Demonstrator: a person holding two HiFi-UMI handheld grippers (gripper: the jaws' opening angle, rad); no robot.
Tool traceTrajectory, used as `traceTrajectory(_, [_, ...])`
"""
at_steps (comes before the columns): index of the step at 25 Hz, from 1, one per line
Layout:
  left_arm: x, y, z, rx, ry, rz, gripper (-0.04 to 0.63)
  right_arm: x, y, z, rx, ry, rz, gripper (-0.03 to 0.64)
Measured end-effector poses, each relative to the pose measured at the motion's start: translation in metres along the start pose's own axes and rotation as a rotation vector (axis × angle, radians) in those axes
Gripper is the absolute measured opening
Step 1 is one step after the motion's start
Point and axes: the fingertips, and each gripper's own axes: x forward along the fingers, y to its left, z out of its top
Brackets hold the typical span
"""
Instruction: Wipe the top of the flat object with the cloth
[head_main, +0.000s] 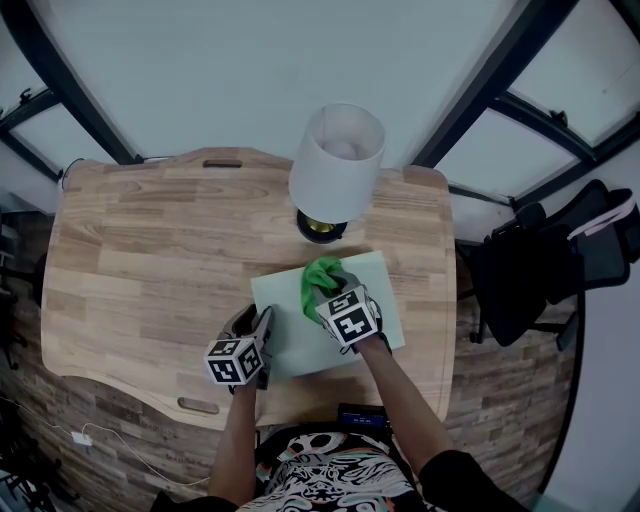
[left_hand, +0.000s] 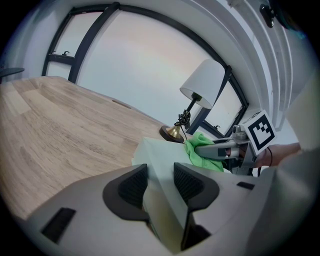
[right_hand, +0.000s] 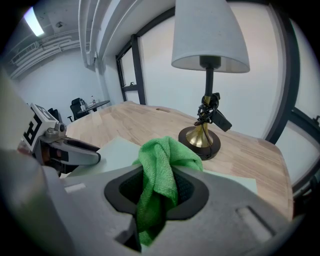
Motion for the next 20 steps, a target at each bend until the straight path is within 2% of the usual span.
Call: traceTrajectory(20, [0.0, -0.001, 0.0, 0.018, 0.0, 0.018, 0.165, 0.011, 0.034, 0.015, -0.082, 0.002, 0.076, 0.091])
